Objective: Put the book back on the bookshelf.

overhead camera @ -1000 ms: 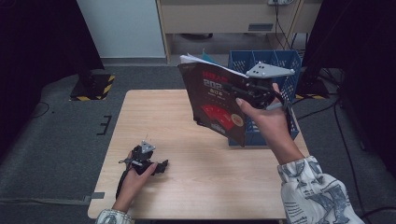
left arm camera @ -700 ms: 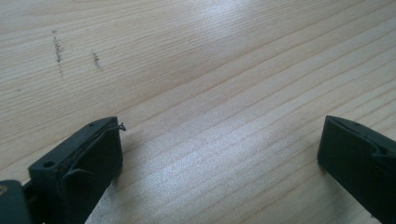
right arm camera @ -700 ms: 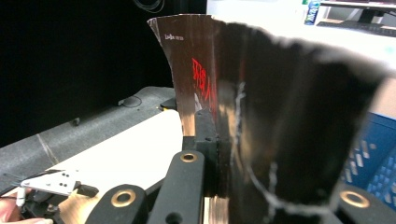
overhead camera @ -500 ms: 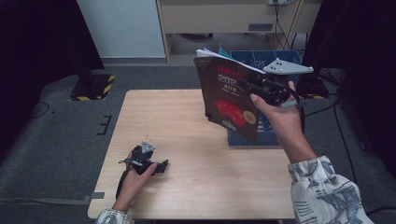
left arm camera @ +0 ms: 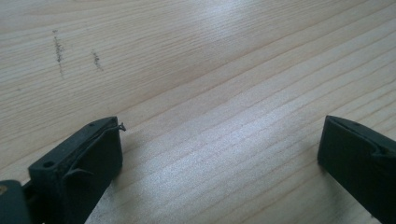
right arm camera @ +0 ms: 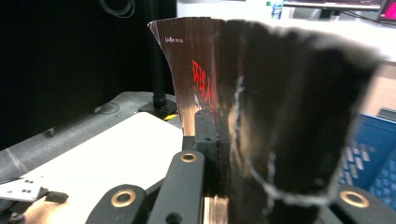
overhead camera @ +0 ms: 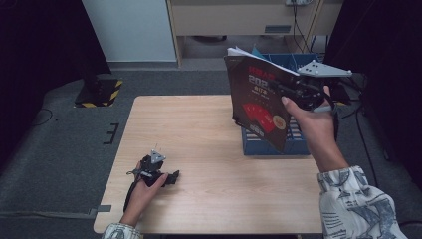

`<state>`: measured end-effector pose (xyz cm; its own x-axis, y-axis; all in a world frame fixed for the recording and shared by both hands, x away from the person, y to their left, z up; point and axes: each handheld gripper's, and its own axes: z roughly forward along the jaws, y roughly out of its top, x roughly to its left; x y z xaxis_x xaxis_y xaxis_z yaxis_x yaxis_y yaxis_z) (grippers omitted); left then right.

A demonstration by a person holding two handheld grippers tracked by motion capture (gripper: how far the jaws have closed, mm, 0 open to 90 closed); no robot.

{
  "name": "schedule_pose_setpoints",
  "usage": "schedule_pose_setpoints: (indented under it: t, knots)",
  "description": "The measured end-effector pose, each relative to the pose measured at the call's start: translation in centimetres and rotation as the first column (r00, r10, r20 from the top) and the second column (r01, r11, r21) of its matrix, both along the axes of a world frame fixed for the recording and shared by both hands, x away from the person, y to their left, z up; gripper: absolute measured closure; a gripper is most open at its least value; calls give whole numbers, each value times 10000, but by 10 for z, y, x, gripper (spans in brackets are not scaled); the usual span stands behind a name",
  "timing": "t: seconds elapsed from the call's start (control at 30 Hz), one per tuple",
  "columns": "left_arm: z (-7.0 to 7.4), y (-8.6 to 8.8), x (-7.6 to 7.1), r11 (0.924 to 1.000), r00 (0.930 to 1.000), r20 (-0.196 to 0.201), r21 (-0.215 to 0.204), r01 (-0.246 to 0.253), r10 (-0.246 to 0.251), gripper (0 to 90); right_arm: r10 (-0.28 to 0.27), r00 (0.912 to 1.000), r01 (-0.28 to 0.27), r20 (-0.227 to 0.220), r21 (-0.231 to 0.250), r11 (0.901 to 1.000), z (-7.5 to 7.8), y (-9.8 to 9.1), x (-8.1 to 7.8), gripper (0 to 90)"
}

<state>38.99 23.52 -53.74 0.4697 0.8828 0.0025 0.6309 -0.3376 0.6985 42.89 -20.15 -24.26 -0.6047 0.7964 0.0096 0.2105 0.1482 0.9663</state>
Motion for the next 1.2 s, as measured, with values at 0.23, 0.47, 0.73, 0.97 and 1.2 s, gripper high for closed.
schedule_pose_setpoints:
  t: [0.23, 0.47, 0.73, 0.97, 1.2]
  knots:
    - [0, 0, 0, 10000, 10000, -1, 0, -5, 5, 0, -599, 9981, 598, -151, -75, 9982, -4, -16, 9, 871]
    - [0, 0, 0, 10000, 10000, -5, 2, -7, 7, 0, -934, 9953, 933, -236, -61, 9956, -6, -23, 17, 871]
    - [0, 0, 0, 10000, 10000, 3, -4, -12, 12, 0, -1173, 9928, 1172, -241, -68, 9931, -4, -31, 17, 871]
    - [0, 0, 0, 10000, 10000, 5, -9, -16, 16, 0, -1533, 9880, 1534, -178, 54, 9881, 0, -45, 16, 871]
    - [0, 0, 0, 10000, 10000, 6, -10, -18, 18, 0, -1954, 9806, 1955, -177, 61, 9807, 3, -62, 14, 871]
